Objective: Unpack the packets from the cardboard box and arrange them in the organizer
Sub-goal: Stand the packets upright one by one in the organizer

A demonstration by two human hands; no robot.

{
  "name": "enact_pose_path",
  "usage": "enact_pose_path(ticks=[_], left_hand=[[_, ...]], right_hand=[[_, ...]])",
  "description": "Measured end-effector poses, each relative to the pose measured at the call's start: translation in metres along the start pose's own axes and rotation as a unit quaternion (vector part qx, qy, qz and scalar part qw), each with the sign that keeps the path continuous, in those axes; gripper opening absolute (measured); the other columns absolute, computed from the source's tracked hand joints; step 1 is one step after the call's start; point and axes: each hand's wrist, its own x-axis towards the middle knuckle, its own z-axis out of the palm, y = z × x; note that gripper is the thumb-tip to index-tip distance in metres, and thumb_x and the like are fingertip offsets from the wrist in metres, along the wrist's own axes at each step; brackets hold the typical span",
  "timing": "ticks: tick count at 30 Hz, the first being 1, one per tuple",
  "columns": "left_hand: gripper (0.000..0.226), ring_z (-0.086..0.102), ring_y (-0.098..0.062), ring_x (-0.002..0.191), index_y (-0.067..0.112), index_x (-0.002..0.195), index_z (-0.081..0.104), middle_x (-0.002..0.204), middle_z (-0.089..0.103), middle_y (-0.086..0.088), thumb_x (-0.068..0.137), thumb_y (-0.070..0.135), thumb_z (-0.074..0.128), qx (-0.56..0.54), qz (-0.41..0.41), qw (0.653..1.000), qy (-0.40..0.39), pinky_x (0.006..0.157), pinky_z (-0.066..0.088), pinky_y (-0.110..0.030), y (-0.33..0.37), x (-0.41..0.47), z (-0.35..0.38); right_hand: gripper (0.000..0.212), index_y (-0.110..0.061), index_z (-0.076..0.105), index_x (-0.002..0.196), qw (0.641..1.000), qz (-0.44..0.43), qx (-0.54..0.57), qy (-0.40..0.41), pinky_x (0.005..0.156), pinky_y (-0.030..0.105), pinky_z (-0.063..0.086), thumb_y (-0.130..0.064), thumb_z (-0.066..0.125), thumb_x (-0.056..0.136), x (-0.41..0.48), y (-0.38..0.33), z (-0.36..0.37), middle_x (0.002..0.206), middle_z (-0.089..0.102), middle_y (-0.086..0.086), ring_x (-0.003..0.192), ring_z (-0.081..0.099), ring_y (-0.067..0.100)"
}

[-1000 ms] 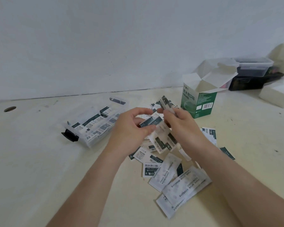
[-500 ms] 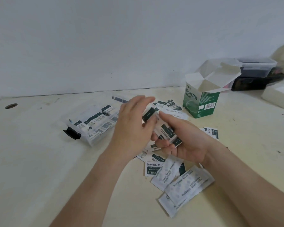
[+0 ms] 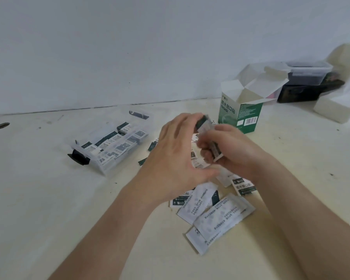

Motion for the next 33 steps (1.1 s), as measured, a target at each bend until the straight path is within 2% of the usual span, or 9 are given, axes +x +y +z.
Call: enact_pose_path(ticks=[5, 10, 14, 18, 21, 23, 25, 29, 33], left_hand=[[0.075, 0.028, -0.004, 0.121, 0.040, 0.126, 0.039, 0.128, 0.033, 0.016, 0.064, 0.075, 0.064, 0.123, 0.035, 0.958, -0.255, 0.103, 0.037, -0.034, 0.022, -0.016, 0.003], [0.069, 0.036, -0.006, 0.113, 0.039, 0.127, 0.040, 0.115, 0.038, 0.016, 0.069, 0.062, 0.071, 0.104, 0.054, 0.946, -0.303, 0.098, 0.037, -0.029, 0.024, -0.015, 0.014], [0.048, 0.047, -0.002, 0.082, 0.041, 0.115, 0.054, 0.087, 0.047, 0.017, 0.074, 0.038, 0.078, 0.057, -0.031, 0.965, -0.256, 0.073, 0.041, -0.022, 0.007, -0.005, 0.008], [0.037, 0.050, 0.004, 0.073, 0.039, 0.104, 0.064, 0.080, 0.053, 0.017, 0.074, 0.021, 0.077, -0.020, -0.114, 0.977, -0.177, 0.067, 0.040, -0.018, -0.011, 0.000, 0.009], [0.007, 0.056, -0.011, 0.065, 0.022, 0.083, 0.069, 0.068, 0.061, 0.003, 0.078, 0.024, 0.073, -0.028, -0.137, 0.985, -0.100, 0.064, 0.045, -0.027, -0.023, 0.005, 0.008], [0.016, 0.045, -0.014, 0.052, 0.013, 0.079, 0.067, 0.059, 0.055, -0.004, 0.084, 0.028, 0.069, -0.048, -0.141, 0.986, -0.077, 0.053, 0.038, -0.027, -0.030, 0.006, 0.005], [0.018, 0.041, -0.011, 0.045, 0.016, 0.075, 0.067, 0.051, 0.051, 0.005, 0.090, 0.025, 0.065, -0.088, -0.142, 0.984, -0.057, 0.047, 0.032, -0.020, -0.031, 0.006, -0.001], [0.013, 0.068, -0.023, 0.077, 0.028, 0.087, 0.070, 0.082, 0.073, 0.001, 0.093, 0.021, 0.061, -0.205, -0.162, 0.965, 0.035, 0.078, 0.055, -0.040, -0.031, 0.007, -0.006], [0.017, 0.071, -0.012, 0.084, 0.029, 0.097, 0.069, 0.090, 0.074, 0.011, 0.096, 0.020, 0.055, -0.281, -0.199, 0.936, 0.074, 0.084, 0.055, -0.045, -0.027, 0.006, -0.003]], right_hand=[[0.025, -0.003, 0.059, 0.120, 0.996, 0.002, -0.019, 0.088, 0.046, 0.022, 0.036, -0.009, 0.049, 0.097, 0.002, -0.006, -0.027, 0.062, 0.045, 0.001, 0.049, 0.044, 0.012], [0.025, -0.003, 0.058, 0.120, 0.996, 0.004, -0.054, 0.072, 0.044, 0.019, 0.031, -0.008, 0.049, 0.097, 0.002, -0.001, -0.021, 0.064, 0.045, 0.000, 0.049, 0.041, 0.010], [0.026, -0.003, 0.059, 0.119, 0.996, 0.001, -0.069, 0.064, 0.045, 0.019, 0.030, -0.007, 0.048, 0.096, 0.004, 0.002, -0.018, 0.063, 0.044, -0.001, 0.047, 0.040, 0.009], [0.024, -0.007, 0.061, 0.117, 0.994, 0.007, -0.086, 0.062, 0.043, 0.018, 0.030, -0.010, 0.049, 0.096, 0.006, 0.006, -0.016, 0.061, 0.044, -0.003, 0.046, 0.039, 0.008], [0.023, -0.007, 0.063, 0.116, 0.996, 0.014, -0.071, 0.057, 0.042, 0.017, 0.030, -0.012, 0.052, 0.097, 0.007, 0.008, -0.015, 0.061, 0.043, -0.004, 0.050, 0.038, 0.008], [0.023, -0.007, 0.063, 0.116, 0.997, 0.021, -0.057, 0.055, 0.042, 0.017, 0.027, -0.014, 0.053, 0.097, 0.008, 0.008, -0.015, 0.061, 0.042, -0.004, 0.051, 0.036, 0.008], [0.025, -0.005, 0.063, 0.117, 0.997, 0.025, -0.064, 0.045, 0.044, 0.019, 0.021, -0.017, 0.054, 0.097, 0.007, 0.007, -0.017, 0.063, 0.040, -0.004, 0.051, 0.032, 0.007], [0.044, -0.002, 0.066, 0.110, 0.992, 0.029, -0.117, -0.047, 0.043, 0.020, 0.016, -0.042, 0.059, 0.092, 0.001, 0.004, -0.020, 0.074, 0.044, 0.001, 0.051, 0.025, 0.008], [0.015, -0.007, 0.056, 0.080, 0.990, -0.063, -0.114, -0.062, 0.040, 0.019, 0.020, -0.013, 0.066, 0.090, 0.001, 0.006, -0.013, 0.053, 0.041, -0.006, 0.044, 0.026, 0.008]])
